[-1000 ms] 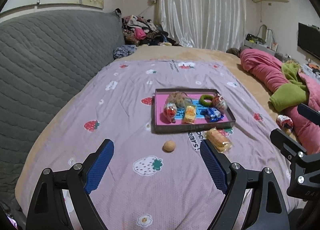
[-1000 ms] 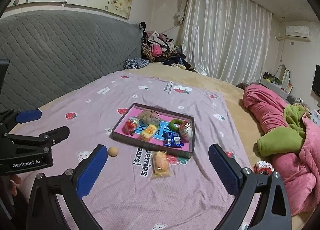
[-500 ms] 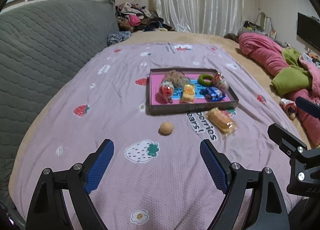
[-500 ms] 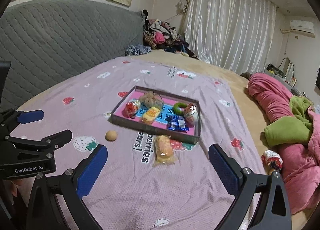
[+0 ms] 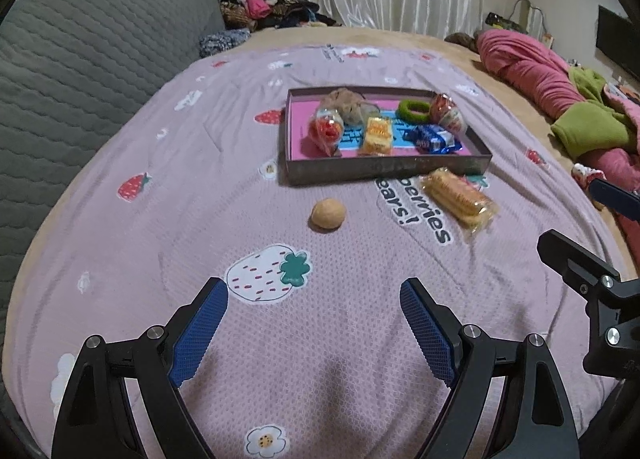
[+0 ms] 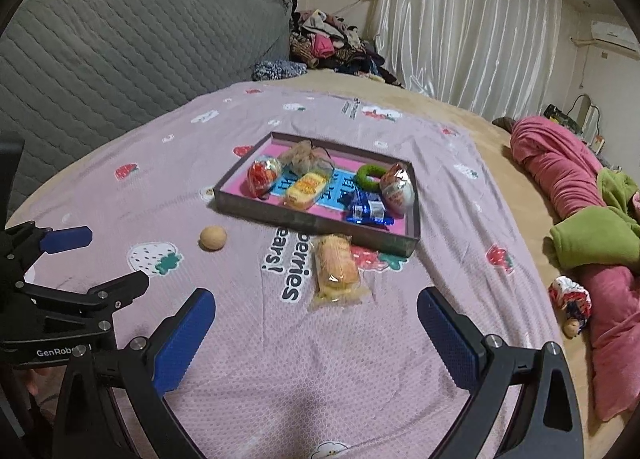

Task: Organize objects
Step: 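Move both open tools toward the walnut and wrapped long cake beside the tray, then lower the left tool around the walnut while the right tool straddles the wrapped long cake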

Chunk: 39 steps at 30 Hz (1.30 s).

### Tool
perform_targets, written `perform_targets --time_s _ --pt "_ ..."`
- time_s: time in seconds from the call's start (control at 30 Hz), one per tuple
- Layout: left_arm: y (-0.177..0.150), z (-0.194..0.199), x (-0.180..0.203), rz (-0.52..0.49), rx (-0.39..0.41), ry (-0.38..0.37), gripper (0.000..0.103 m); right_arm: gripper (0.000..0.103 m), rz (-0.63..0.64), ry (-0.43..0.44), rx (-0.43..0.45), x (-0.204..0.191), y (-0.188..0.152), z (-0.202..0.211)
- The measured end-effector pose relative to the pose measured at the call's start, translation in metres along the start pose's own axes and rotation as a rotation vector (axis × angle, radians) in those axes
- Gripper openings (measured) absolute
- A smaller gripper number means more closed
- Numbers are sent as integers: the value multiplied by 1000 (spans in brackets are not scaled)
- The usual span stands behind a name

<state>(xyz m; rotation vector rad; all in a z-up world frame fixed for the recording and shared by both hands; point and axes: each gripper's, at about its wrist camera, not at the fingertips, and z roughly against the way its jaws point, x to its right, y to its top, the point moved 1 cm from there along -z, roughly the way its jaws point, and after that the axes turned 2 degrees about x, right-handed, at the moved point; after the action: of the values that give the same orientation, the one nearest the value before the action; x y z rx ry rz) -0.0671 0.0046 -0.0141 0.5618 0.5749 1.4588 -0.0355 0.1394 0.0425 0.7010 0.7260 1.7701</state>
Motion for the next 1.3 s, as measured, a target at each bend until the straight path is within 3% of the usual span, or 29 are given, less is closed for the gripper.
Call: perform_targets --time_s 0.63,1.3 --pt "5 -63 5 3 -68 -37 89 102 -26 6 -94 18 -16 -66" --pt "37 -128 4 -24 -81 -91 89 102 -47 24 -155 32 4 -135"
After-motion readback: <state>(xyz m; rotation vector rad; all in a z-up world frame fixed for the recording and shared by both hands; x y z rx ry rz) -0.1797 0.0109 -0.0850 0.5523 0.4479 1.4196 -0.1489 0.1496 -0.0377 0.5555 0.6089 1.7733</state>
